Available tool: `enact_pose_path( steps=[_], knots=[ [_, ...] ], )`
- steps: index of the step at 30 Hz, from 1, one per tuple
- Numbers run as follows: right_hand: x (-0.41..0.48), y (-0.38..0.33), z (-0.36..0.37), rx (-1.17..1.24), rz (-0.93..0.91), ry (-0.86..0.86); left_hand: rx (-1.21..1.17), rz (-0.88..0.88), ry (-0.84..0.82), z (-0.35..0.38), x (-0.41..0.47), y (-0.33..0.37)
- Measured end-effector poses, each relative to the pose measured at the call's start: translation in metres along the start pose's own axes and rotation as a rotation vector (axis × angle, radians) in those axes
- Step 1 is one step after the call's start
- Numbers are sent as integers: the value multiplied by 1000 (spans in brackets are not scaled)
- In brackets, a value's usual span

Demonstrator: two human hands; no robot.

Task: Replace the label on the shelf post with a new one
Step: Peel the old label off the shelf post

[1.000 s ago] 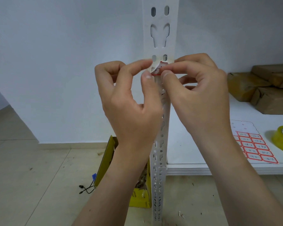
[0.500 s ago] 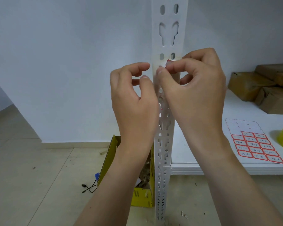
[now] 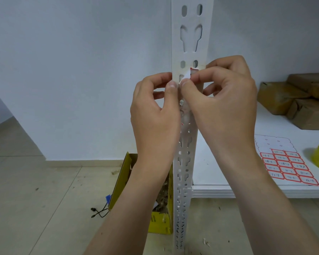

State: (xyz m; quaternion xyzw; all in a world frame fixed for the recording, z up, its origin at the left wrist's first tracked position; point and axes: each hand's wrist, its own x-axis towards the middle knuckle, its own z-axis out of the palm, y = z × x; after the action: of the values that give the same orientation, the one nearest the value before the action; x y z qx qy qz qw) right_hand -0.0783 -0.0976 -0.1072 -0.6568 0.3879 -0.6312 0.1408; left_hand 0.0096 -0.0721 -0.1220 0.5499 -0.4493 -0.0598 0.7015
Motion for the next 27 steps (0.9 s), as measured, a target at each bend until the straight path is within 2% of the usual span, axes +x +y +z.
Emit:
enact_pose_path(
  steps=[27],
  knots=[
    [4,-1,-8,-5,-19,-24,2,29,15,5,-2,-4]
  ],
)
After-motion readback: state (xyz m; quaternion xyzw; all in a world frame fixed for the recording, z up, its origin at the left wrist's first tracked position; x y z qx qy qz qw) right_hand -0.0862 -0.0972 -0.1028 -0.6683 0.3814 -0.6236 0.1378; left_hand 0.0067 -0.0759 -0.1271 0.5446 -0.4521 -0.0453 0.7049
